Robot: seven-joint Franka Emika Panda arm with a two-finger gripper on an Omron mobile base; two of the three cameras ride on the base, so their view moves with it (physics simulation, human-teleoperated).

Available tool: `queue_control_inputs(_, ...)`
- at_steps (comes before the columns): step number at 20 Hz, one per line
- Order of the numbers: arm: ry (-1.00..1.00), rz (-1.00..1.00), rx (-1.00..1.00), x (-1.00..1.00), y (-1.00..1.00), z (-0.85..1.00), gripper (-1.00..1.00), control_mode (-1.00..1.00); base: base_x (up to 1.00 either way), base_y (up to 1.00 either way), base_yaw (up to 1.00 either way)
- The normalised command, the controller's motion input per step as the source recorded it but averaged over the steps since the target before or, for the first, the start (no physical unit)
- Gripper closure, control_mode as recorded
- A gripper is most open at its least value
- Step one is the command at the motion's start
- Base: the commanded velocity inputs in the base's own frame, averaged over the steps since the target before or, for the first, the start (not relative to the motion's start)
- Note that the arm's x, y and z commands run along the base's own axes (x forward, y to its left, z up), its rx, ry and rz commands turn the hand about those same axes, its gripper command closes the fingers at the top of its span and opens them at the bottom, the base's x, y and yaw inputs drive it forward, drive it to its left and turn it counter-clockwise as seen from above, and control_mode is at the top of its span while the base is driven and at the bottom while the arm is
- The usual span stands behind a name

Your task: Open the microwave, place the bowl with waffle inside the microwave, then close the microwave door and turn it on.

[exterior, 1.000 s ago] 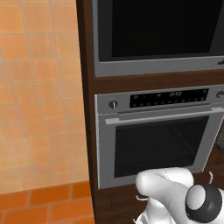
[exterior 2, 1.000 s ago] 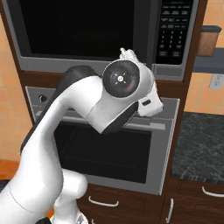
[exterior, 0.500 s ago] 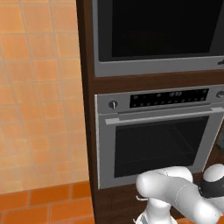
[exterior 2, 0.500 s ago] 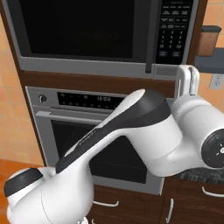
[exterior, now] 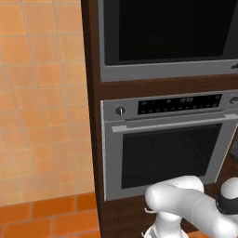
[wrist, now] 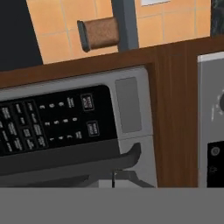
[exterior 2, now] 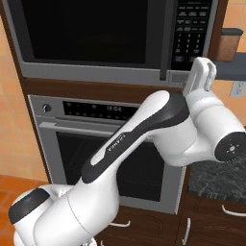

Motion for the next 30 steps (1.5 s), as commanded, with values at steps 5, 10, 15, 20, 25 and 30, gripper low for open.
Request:
queue_control_inputs(5, 0.01, -0.01, 0.04, 0.70, 0.07, 0.11, 1.00, -1.00, 0.00, 0.00, 0.00)
queue_control_inputs(10, 0.10, 0.00, 0.00, 0.55, -0.12, 0.04, 1.00, -1.00, 0.00, 0.00, 0.00)
queue_control_inputs(15, -0.03, 0.03, 0.06, 0.25, -0.37, 0.24, 1.00, -1.00, 0.00, 0.00, 0.00)
queue_control_inputs(20, 0.00, 0.00, 0.00, 0.15, 0.00, 0.02, 1.00, -1.00, 0.00, 0.00, 0.00)
queue_control_inputs(25, 0.00, 0.00, 0.00, 0.27, 0.13, 0.02, 1.00, -1.00, 0.00, 0.00, 0.00)
queue_control_inputs(30, -0.03, 0.01, -0.01, 0.00, 0.27, 0.16, 1.00, -1.00, 0.00, 0.00, 0.00)
